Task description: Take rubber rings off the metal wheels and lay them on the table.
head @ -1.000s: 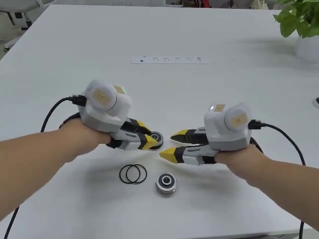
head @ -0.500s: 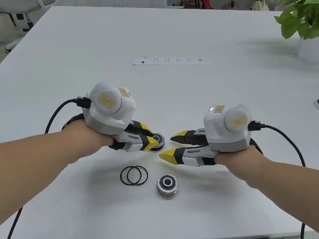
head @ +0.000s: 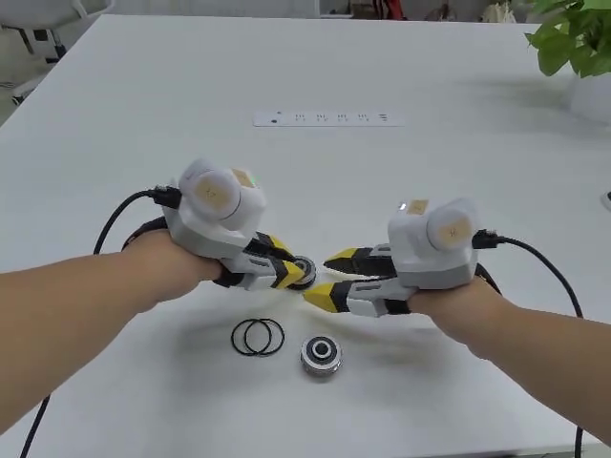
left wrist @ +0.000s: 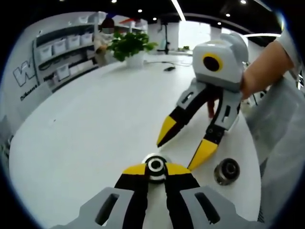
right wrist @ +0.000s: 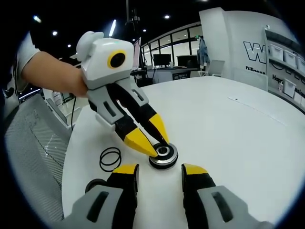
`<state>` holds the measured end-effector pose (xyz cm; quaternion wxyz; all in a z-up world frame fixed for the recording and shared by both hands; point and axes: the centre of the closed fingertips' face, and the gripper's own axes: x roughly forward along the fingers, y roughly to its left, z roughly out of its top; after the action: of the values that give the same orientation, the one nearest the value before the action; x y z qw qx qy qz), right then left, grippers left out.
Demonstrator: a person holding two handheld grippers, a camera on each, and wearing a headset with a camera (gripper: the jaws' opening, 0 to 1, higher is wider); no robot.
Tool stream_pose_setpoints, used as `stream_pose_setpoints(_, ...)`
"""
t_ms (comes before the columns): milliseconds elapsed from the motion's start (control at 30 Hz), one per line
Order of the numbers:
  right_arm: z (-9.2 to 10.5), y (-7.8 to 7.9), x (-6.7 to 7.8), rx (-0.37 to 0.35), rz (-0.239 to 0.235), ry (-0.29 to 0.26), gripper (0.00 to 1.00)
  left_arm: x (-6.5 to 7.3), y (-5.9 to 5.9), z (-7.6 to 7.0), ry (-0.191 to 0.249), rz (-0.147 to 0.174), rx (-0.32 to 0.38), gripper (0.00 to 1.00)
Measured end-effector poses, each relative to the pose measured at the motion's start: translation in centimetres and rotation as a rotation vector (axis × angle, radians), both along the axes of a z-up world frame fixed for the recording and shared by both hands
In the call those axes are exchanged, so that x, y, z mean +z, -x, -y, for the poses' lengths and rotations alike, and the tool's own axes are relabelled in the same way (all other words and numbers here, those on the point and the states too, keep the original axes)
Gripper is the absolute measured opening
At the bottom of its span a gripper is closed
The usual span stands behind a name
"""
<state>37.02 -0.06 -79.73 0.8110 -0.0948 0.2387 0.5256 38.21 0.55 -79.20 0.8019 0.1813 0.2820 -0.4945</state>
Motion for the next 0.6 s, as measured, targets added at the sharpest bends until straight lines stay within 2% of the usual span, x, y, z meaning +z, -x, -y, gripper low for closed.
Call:
stream_pose_setpoints(133,-0.22,-0.03,0.12,0.002,0.003,-0.002,0.32,-0.1,-0.17,-0.05,-0.014,0.011,-0.004,0.13)
stream_pose_setpoints(600,-0.71,-0.65,0.02,-0.025,-0.01,-0.018,0.31,-0.14,-0.27,-0.09,-0.012,0.01,0.013,0.13)
